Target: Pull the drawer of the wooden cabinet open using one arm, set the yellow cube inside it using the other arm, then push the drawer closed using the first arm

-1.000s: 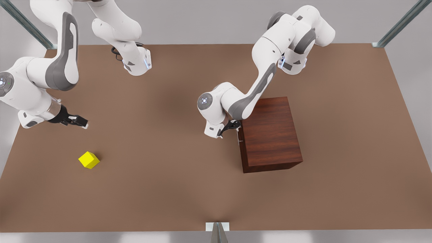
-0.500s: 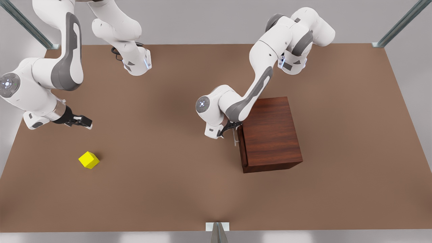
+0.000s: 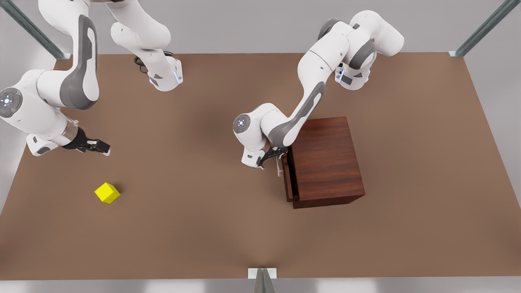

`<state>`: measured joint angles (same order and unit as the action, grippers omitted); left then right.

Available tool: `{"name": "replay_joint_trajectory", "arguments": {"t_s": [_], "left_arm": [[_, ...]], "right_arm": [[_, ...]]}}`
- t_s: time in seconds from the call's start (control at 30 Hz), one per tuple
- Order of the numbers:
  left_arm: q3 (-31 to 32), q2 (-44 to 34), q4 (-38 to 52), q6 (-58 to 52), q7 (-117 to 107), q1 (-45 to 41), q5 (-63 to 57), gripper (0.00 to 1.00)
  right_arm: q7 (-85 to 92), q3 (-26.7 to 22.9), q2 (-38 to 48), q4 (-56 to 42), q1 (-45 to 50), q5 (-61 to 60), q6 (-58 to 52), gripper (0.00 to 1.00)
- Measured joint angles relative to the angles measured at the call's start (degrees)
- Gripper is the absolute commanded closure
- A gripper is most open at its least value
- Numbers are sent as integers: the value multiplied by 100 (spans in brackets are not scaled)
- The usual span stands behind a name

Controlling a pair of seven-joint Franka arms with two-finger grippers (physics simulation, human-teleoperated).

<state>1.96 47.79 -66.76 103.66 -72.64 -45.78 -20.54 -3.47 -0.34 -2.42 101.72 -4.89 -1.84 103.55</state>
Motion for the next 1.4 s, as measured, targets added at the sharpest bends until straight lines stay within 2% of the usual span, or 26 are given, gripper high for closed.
{"name": "replay_joint_trajectory", "arguments": {"t_s": [1.1,1.4], "left_arm": [[-373,304,514,-105,-478,-560,-388,0],[-334,686,1155,-182,-585,-636,-447,0]], "right_arm": [[-10,0,0,-34,22,-4,-1,0],[-16,0,-1,-106,30,-10,-6,0]]}}
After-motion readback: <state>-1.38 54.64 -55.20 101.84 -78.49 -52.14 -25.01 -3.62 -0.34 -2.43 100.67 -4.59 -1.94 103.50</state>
